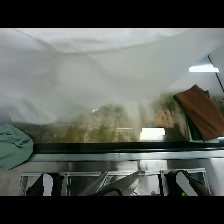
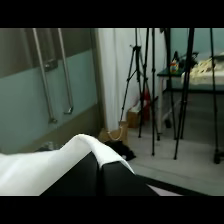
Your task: Fold the shirts.
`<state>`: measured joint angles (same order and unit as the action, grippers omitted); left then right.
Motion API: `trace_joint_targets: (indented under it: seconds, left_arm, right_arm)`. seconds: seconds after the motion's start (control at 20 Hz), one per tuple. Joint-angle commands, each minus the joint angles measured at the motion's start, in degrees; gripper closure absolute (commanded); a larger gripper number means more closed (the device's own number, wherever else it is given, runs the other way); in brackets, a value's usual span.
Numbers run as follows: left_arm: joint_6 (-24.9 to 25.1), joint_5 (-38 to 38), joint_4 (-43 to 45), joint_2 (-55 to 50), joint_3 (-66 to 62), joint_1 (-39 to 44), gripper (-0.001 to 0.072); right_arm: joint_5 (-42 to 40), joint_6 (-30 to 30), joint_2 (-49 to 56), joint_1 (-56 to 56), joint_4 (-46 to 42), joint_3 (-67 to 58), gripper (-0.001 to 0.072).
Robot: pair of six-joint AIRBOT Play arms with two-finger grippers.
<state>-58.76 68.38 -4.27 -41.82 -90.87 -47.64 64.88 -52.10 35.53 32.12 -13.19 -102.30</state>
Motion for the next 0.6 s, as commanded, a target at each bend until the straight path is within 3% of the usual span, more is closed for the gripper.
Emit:
trace_joint_targets:
  seconds: [0.0,0.15,0.25,0.4,0.55]
  left_arm:
    - [-6.1,3.8,15.4,-3.1,-9.8,3.0,0.0693]
    - [-5.6,5.2,23.5,-11.1,-10.1,15.1,0.0692]
    - [-5.2,3.0,33.3,-17.6,-7.2,26.7,0.0692]
    - [-6.4,-2.8,50.9,-29.7,-1.9,38.5,0.0692]
    - [-6.6,-4.9,57.9,-45.7,0.3,40.9,0.0692]
  right_arm:
    - [3.3,-1.7,2.5,2.4,-2.0,-4.3,0.0693]
    - [9.6,-0.8,10.0,1.3,2.7,1.0,0.0693]
    - [9.9,0.8,15.3,-3.5,1.2,8.3,0.0694]
    - [4.0,1.4,23.8,-11.4,-9.5,18.8,0.0693]
    - [-2.4,2.3,36.6,-15.8,-14.4,22.9,0.0693]
